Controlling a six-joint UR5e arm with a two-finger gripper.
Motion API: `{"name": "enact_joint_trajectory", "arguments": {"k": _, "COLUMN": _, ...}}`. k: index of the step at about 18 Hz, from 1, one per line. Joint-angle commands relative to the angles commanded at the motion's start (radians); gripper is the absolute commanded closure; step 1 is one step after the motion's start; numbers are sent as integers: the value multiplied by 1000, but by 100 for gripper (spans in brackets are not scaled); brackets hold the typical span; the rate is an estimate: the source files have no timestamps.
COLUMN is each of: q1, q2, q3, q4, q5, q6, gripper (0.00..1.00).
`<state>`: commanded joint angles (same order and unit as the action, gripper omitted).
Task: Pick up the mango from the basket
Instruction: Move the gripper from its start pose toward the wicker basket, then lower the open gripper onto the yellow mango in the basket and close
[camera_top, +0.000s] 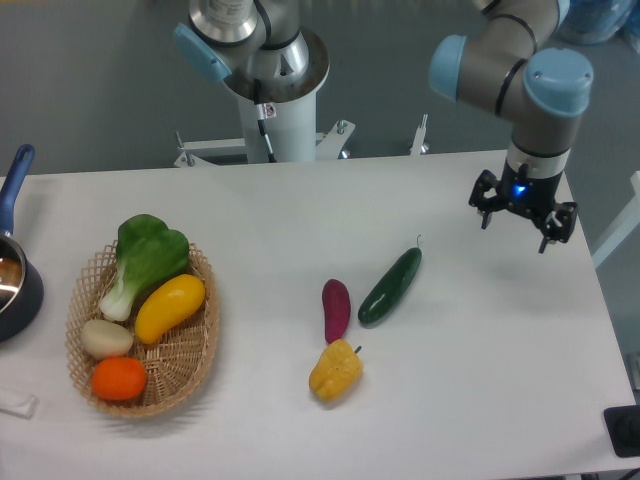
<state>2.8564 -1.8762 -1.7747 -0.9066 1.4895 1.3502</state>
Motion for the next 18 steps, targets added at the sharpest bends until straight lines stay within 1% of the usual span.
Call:
{"name": "enact_joint_trajectory", "arguments": {"k": 2, "q1": -31, "q2": 26, "q3": -23, "q4": 5, "q5": -15, "q6": -6, "gripper": 0}}
{"name": "enact_joint_trajectory", "arguments": {"k": 3, "q1": -41, "q2": 37, "q3": -37, "q4": 18, "q5": -31, "q6": -16, "gripper": 0}}
{"name": "enact_joint_trajectory", "arguments": {"k": 5, "q1": -52, "q2": 68, "q3": -57, "q4": 18, "q5": -60, "q6": -23, "gripper": 0}}
{"name": "enact_joint_trajectory", "arguments": {"k": 7, "q1": -54, "q2": 75, "q3": -68, "q4": 15, "q5": -83, "q6": -25, "gripper": 0}}
{"name": "enact_joint_trajectory", "arguments": {"k": 10, "q1": -97, "q2": 95, "q3": -98, "q4": 17, "q5": -77, "q6": -51, "gripper": 0}}
{"name": "enact_joint_trajectory", "arguments": {"k": 13, "q1": -146, "q2": 126, "q3": -109, "q4": 18, "q5": -71, "q6": -150, "gripper": 0}}
{"name": "enact_joint_trajectory", "arguments": {"k": 16, "q1": -242, "q2": 143, "q3": -117, "q4": 15, "q5": -64, "q6": -261, "gripper": 0}}
{"name": "enact_joint_trajectory", "arguments": {"k": 18, "q1": -325, "q2": 140, "q3": -117, "q4": 15, "q5": -60, "q6": -327, "gripper": 0}}
